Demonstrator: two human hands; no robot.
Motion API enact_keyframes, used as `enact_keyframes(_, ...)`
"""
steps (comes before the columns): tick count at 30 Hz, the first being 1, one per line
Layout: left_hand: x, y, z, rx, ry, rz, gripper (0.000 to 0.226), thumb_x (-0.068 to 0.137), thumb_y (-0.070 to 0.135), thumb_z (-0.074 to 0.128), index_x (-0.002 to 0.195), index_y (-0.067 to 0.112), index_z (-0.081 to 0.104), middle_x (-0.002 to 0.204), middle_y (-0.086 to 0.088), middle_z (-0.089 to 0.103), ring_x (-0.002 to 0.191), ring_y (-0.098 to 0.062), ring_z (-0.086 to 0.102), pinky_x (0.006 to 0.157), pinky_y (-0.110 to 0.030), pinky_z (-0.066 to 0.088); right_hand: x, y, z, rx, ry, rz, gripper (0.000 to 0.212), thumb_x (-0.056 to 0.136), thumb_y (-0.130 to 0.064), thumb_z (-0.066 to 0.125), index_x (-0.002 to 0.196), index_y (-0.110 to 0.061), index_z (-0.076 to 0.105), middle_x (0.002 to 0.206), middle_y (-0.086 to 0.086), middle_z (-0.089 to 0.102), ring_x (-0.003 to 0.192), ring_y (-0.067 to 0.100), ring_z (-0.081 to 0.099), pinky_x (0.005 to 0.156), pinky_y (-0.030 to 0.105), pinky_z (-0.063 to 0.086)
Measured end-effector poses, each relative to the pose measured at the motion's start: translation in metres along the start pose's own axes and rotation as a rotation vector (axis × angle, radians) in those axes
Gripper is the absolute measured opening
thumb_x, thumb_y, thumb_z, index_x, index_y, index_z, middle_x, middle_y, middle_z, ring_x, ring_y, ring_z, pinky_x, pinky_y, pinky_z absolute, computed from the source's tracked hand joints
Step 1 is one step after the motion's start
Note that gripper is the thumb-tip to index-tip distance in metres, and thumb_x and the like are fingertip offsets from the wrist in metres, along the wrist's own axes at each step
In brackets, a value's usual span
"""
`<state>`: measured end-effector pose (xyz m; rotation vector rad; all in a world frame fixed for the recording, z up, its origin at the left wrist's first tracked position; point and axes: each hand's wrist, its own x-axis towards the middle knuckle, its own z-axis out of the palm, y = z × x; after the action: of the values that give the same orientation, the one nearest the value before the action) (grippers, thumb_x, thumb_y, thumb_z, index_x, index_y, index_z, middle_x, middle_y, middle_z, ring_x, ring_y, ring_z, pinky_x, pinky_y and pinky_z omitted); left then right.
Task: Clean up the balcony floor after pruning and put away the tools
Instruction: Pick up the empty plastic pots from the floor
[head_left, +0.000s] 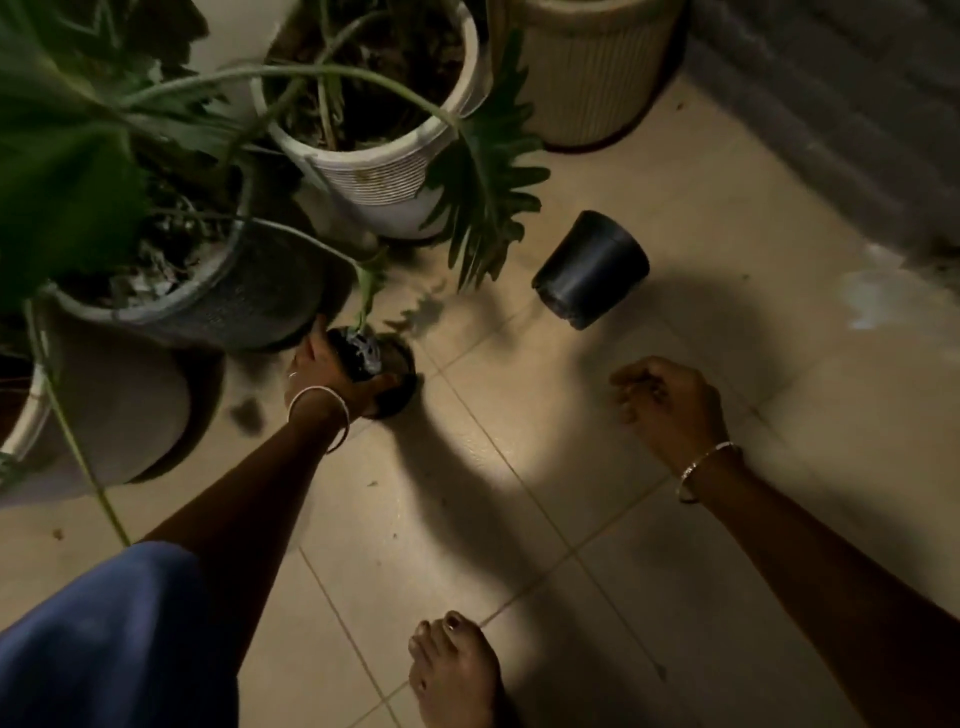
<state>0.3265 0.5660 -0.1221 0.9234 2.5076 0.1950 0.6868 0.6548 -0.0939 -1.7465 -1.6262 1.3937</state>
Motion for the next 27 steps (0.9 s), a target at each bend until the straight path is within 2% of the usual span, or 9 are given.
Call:
enact_keyframes(2, 0.001, 0.001, -0.002, 0.020, -0.002, 0.024, 0.113, 0.062, 0.052, 0.085, 0.151, 0.021, 0.023, 0.149, -0.014, 0.031, 0.132, -0.039, 0.038, 0.106, -0.054, 0.039, 0.020, -0.004, 0.000, -0.098, 0.065, -0.032, 0.022, 0.086, -0.007, 0.055, 0.091, -0.023, 0.070, 0.089, 0.003, 0.072, 0.082, 0.024, 0.068, 0.075, 0.034, 0.054)
enact_keyframes(5, -0.021, 0.004, -0.002, -0.077, 0.036, 0.062, 0.106, 0.061, 0.047, 0.087, 0.147, 0.021, 0.030, 0.143, -0.014, 0.037, 0.127, -0.036, 0.043, 0.102, -0.050, 0.044, 0.053, -0.021, 0.004, -0.259, 0.162, -0.104, 0.033, 0.087, -0.002, 0.059, 0.119, -0.011, 0.062, 0.121, 0.013, 0.059, 0.102, 0.033, 0.061, 0.082, 0.028, 0.043)
enact_keyframes(7, -0.047, 0.008, -0.005, -0.225, 0.081, 0.061, 0.102, 0.061, 0.048, 0.086, 0.145, 0.020, 0.034, 0.139, -0.012, 0.043, 0.123, -0.031, 0.047, 0.101, -0.043, 0.045, 0.076, -0.037, 0.006, -0.284, 0.157, -0.115, 0.058, 0.084, -0.005, 0.066, 0.138, -0.007, 0.047, 0.141, 0.017, 0.043, 0.122, 0.037, 0.049, 0.097, 0.037, 0.042)
enact_keyframes(9, -0.076, 0.012, -0.009, -0.337, 0.133, 0.040, 0.097, 0.063, 0.053, 0.084, 0.141, 0.017, 0.040, 0.134, -0.010, 0.051, 0.119, -0.026, 0.051, 0.099, -0.038, 0.046, 0.101, -0.048, 0.007, -0.314, 0.124, -0.074, 0.083, 0.085, -0.016, 0.069, 0.154, -0.010, 0.022, 0.156, 0.016, 0.026, 0.141, 0.037, 0.029, 0.113, 0.047, 0.031)
enact_keyframes(11, -0.102, 0.012, -0.011, -0.440, 0.174, -0.011, 0.093, 0.063, 0.056, 0.081, 0.139, 0.017, 0.042, 0.131, -0.007, 0.056, 0.116, -0.022, 0.055, 0.097, -0.037, 0.048, 0.125, -0.052, 0.010, -0.358, 0.063, -0.043, 0.097, 0.088, -0.026, 0.070, 0.157, -0.015, 0.003, 0.161, 0.014, 0.019, 0.146, 0.036, 0.019, 0.117, 0.050, 0.023)
enact_keyframes(13, -0.126, 0.013, -0.012, -0.552, 0.182, -0.072, 0.091, 0.062, 0.059, 0.080, 0.137, 0.022, 0.043, 0.126, -0.003, 0.058, 0.111, -0.019, 0.059, 0.095, -0.038, 0.051, 0.139, -0.052, 0.012, -0.338, 0.004, 0.033, 0.097, 0.087, -0.032, 0.072, 0.157, -0.015, 0.007, 0.157, 0.015, 0.029, 0.145, 0.036, 0.026, 0.115, 0.048, 0.025)
enact_keyframes(17, -0.158, 0.018, -0.018, -0.717, 0.167, -0.183, 0.079, 0.068, 0.056, 0.079, 0.133, 0.032, 0.042, 0.118, 0.002, 0.056, 0.102, -0.016, 0.060, 0.083, -0.031, 0.054, 0.118, -0.035, 0.025, -0.087, 0.024, 0.188, 0.051, 0.087, -0.029, 0.073, 0.128, -0.003, 0.059, 0.128, 0.020, 0.061, 0.120, 0.035, 0.057, 0.099, 0.042, 0.046)
enact_keyframes(22, -0.192, 0.036, -0.054, -0.924, 0.154, -0.319, 0.062, 0.080, 0.041, 0.073, 0.133, 0.030, 0.043, 0.114, 0.000, 0.056, 0.092, 0.000, 0.058, 0.073, -0.020, 0.050, -0.001, -0.028, 0.032, 0.034, -0.038, 0.165, 0.036, 0.092, -0.032, 0.065, 0.114, -0.003, 0.066, 0.105, 0.018, 0.068, 0.095, 0.025, 0.062, 0.076, 0.029, 0.042)
enact_keyframes(27, -0.254, 0.054, -0.115, -1.002, 0.129, -0.405, 0.055, 0.084, 0.038, 0.071, 0.132, 0.029, 0.046, 0.109, 0.006, 0.057, 0.088, 0.003, 0.057, 0.070, -0.015, 0.047, -0.160, -0.071, 0.000, 0.060, 0.019, 0.165, 0.043, 0.084, -0.054, 0.045, 0.091, -0.017, 0.064, 0.077, -0.008, 0.061, 0.069, 0.001, 0.056, 0.057, 0.015, 0.036)
